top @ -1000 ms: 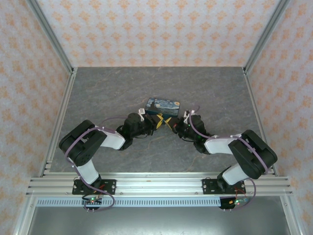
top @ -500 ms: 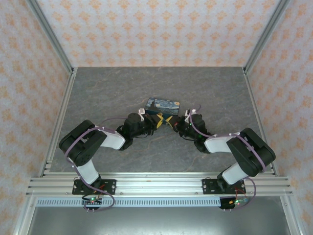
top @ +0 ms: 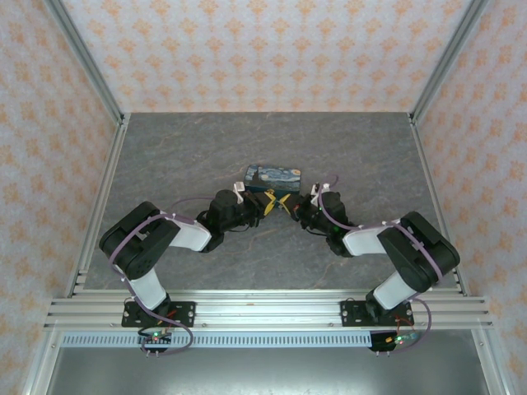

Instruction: Unlock a padlock with a key

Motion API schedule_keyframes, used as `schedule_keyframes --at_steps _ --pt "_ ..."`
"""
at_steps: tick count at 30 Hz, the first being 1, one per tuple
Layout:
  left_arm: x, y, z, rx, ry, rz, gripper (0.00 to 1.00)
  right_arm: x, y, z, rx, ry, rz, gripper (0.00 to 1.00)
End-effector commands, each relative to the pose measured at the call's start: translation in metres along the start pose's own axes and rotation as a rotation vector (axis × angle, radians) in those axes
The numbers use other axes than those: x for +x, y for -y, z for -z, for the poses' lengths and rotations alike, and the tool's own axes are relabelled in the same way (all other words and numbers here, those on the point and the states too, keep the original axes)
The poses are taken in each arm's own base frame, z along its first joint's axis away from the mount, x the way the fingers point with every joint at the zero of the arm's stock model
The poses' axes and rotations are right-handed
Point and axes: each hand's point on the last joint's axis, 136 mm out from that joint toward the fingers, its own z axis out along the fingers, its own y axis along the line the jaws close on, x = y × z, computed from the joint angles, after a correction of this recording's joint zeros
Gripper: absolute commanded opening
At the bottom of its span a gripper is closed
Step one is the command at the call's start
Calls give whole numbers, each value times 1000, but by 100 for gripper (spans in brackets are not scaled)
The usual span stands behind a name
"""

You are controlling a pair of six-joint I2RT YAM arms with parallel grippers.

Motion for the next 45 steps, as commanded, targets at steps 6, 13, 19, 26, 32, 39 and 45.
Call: schedule_keyframes --at_steps 6,13,19,26,32,39,45 --pt "35 47 -2 129 -116 -56 0 8 -28 -12 -79 -22 22 0" --pt "42 45 -6 126 -132 -57 0 4 -30 -21 -78 -9 -1 0" --pt "41 28 -9 88 -122 -60 0 3 -38 -27 -105 -13 -35 0" --pt "24 3 -7 40 -30 -21 0 -2 -30 -23 -63 -2 -34 8" --pt "9 -16 -4 -8 45 18 0 -8 -25 -11 -38 13 -22 40" --pt "0 -31 -6 -43 75 38 0 -2 -4 13 31 1 8 71" --pt "-2 -35 -6 -62 77 31 0 1 10 42 154 -18 147 73"
